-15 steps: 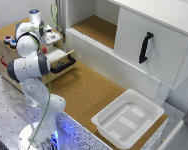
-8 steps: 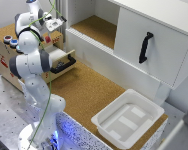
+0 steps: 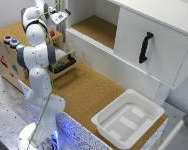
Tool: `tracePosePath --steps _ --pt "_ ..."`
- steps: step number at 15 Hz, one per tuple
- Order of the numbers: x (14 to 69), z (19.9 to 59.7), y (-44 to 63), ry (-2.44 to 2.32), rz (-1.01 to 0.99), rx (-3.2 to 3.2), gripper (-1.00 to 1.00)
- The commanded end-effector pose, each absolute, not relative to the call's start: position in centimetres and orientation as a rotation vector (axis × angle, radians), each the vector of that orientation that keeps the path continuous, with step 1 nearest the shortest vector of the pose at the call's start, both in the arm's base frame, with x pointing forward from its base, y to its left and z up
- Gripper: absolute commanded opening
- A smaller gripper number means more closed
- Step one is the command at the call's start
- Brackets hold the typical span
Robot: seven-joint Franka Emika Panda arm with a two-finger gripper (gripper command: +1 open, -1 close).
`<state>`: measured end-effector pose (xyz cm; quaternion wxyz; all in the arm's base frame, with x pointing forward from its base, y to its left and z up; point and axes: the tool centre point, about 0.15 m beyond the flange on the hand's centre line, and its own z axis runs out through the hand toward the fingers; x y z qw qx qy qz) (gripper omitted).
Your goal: Place the pink object on top of the drawer
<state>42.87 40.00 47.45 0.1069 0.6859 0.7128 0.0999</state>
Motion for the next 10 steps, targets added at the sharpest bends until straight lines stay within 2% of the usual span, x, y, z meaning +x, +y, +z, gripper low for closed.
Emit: tracePosePath --steps 1,10 --pt "47.0 47.2 43.3 2.159 0.066 2.018 -1.00" --pt "46.0 45.5 47.0 2.262 0.062 1.983 -1.00"
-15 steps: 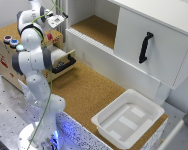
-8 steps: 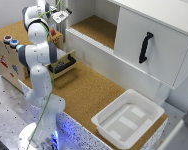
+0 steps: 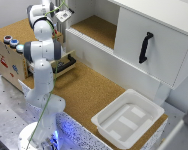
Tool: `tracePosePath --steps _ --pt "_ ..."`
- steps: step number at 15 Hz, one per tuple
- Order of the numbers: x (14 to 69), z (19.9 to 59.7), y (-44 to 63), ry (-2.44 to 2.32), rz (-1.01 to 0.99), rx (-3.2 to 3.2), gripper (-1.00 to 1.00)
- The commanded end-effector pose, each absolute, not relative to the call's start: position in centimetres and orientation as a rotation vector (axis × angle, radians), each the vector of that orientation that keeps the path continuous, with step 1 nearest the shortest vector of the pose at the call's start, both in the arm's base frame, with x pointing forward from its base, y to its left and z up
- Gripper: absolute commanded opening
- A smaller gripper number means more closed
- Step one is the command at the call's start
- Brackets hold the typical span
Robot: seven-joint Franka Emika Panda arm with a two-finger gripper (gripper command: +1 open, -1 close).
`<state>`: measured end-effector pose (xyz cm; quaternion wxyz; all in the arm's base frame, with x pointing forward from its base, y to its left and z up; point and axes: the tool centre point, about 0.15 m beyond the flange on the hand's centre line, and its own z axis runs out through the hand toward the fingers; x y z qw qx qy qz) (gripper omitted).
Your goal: Place the pink object on top of the drawer
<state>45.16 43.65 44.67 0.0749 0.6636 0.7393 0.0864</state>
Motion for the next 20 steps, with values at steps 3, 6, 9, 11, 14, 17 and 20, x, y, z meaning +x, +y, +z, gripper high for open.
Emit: tracePosePath --steps 3,6,9,11,14,17,20 --pt "44.6 44.9 47.1 2.252 0.041 2.027 -1.00" --pt "43.6 44.6 46.3 2.226 0.038 2.086 1.00" --pt "42.7 45.9 45.9 2.211 0.073 2.099 1.00" --pt "41.9 47.0 45.7 2.201 0.117 2.107 1.00" --pt "40.4 49.4 45.2 2.182 0.170 2.090 1.00" --pt "38.4 51.2 44.3 2.155 0.196 2.093 1.00" --pt "36.4 51.1 43.0 2.164 0.176 2.126 1.00"
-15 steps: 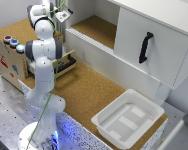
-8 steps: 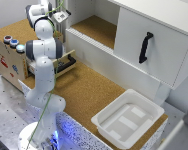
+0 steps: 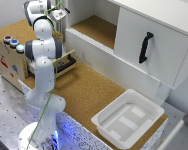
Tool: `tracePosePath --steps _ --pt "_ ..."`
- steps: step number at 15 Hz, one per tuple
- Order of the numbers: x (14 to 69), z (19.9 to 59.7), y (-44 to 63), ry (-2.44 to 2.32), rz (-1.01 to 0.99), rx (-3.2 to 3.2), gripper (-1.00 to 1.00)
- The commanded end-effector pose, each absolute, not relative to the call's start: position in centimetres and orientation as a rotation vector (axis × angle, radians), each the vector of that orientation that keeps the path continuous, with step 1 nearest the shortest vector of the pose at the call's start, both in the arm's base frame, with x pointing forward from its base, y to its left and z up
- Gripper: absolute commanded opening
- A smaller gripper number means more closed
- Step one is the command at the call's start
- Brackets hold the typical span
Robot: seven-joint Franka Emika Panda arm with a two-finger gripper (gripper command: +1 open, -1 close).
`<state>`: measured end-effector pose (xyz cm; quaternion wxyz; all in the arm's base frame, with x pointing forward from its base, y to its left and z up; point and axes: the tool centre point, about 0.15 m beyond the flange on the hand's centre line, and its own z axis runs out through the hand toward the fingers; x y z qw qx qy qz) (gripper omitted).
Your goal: Place the pink object on top of the drawer
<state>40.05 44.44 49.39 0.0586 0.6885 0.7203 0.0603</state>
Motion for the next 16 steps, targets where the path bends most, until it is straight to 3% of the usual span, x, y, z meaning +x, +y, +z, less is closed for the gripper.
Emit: tracePosePath --steps 1,6,16 --pt "35.5 50.6 42.5 2.163 0.161 2.150 1.00" --pt "31.0 48.1 38.6 2.079 0.141 2.341 1.00" --pt "25.1 47.5 27.5 1.642 0.152 2.626 1.00"
